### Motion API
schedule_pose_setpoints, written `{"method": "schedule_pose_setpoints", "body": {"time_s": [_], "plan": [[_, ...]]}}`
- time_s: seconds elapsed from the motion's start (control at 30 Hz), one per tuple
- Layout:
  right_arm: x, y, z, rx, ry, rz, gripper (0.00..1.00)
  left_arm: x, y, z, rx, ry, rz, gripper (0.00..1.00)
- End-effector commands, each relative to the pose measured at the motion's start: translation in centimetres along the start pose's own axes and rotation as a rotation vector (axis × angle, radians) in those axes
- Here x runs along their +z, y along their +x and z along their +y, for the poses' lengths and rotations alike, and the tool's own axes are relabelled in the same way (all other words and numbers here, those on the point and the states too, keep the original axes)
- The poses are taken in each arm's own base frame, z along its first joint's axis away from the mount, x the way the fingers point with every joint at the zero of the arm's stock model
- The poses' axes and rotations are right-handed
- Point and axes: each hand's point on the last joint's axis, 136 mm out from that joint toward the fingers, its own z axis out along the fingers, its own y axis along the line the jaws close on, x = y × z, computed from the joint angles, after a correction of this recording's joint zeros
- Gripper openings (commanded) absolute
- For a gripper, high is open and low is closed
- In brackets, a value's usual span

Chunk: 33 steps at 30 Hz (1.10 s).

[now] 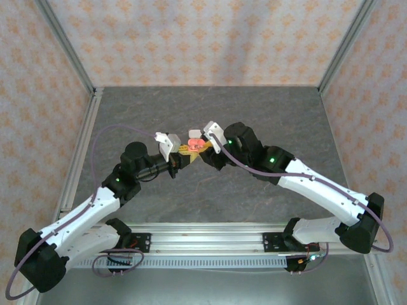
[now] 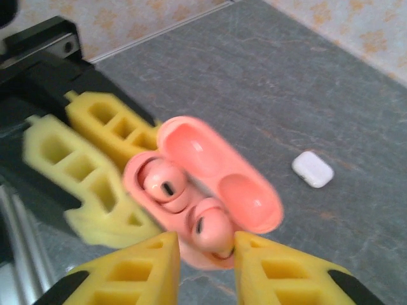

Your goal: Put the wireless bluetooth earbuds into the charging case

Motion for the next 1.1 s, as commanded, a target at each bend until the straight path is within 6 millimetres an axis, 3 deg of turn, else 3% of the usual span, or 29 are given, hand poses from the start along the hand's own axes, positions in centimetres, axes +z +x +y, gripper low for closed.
{"method": "schedule_pose_setpoints", "body": {"time_s": [0.0,0.27,0.6,0.8,0.97,1.07], "plan": [[-0.3,0.4,2.4,0.009,-0.113,0.041,0.31,-0.5,-4.8,-0.2,0.045,-0.008,-0.136,0.0],[-0.5,0.4,2.7,0.026,-0.133,0.074,0.41,-0.6,-4.6,-0.2,0.05,-0.013,-0.13,0.0],[-3.7,-3.2,1.7,0.096,-0.12,-0.023,0.63,-0.6,-4.4,-0.2,0.062,-0.013,-0.127,0.0],[-5.1,-5.4,0.8,0.222,-0.188,-0.109,0.65,-1.0,-4.3,-0.4,0.073,-0.013,-0.125,0.0],[-5.0,-6.3,-1.4,0.375,-0.195,-0.154,0.64,-1.2,-3.9,-0.6,0.068,-0.001,-0.122,0.0],[-3.6,-5.9,-3.1,0.475,-0.172,-0.12,0.61,-1.2,-3.9,-0.9,0.067,0.014,-0.126,0.0]]}}
